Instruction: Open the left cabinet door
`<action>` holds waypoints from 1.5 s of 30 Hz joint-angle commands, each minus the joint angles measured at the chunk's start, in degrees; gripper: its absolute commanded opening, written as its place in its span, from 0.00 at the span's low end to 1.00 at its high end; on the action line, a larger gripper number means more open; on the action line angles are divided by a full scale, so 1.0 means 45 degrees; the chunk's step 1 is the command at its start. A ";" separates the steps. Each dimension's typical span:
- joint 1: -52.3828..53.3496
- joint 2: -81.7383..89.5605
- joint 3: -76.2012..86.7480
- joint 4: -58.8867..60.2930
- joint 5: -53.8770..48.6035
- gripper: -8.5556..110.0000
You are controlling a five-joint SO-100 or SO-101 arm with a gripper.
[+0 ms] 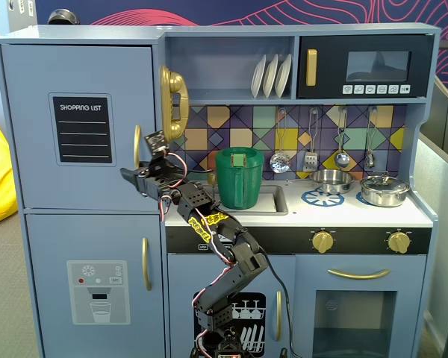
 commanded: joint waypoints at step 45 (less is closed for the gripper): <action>0.1660 0.2617 -0.0195 0.3711 -0.0605 0.11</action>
